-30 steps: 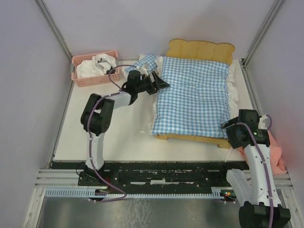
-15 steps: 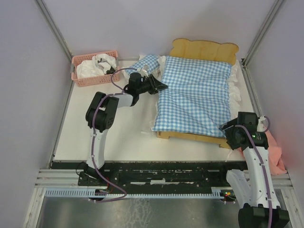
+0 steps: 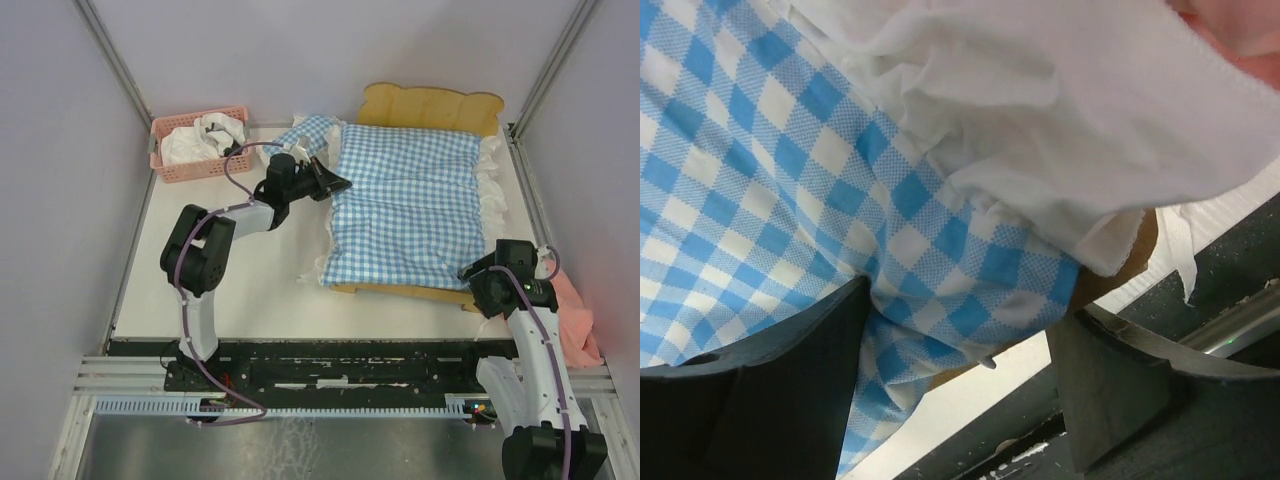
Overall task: Set up the pet bed
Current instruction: Adjust the mattress on the bed frame.
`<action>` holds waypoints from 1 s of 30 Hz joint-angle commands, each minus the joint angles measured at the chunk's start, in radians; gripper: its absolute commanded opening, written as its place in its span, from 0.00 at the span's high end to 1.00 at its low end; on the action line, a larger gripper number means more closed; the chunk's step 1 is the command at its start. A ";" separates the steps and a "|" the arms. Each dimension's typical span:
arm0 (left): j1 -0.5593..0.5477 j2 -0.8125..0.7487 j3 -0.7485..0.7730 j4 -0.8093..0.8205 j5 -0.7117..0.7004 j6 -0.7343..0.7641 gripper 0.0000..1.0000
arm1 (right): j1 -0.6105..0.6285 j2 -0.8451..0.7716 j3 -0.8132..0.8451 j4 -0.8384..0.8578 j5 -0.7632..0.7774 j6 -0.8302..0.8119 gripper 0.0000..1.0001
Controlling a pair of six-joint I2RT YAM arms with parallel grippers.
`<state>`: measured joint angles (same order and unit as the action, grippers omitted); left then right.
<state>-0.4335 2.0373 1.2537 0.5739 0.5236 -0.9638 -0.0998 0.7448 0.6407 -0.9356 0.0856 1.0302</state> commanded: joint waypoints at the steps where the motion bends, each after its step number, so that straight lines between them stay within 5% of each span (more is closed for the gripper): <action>1: 0.001 -0.140 -0.062 -0.122 -0.088 0.123 0.96 | 0.004 0.027 -0.022 0.038 -0.019 -0.037 0.23; 4: 0.000 -0.193 -0.119 -0.151 -0.134 0.150 0.95 | 0.005 0.041 -0.030 0.044 -0.022 -0.028 0.23; 10: 0.004 -0.173 -0.084 -0.128 -0.134 0.189 0.67 | 0.004 0.021 -0.070 0.093 -0.033 0.046 0.30; 14: 0.004 -0.101 0.004 -0.105 -0.106 0.202 0.80 | 0.004 -0.022 -0.105 0.108 -0.029 0.091 0.42; 23: 0.002 0.068 0.166 -0.087 -0.073 0.190 0.79 | 0.004 -0.059 -0.132 0.086 0.035 0.152 0.42; 30: 0.002 0.090 0.205 -0.139 -0.067 0.180 0.57 | 0.004 -0.062 -0.081 0.006 0.049 0.192 0.37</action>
<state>-0.4343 2.1262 1.3979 0.4423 0.4721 -0.8070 -0.0998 0.6769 0.5423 -0.8585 0.0887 1.1912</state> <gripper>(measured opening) 0.345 0.626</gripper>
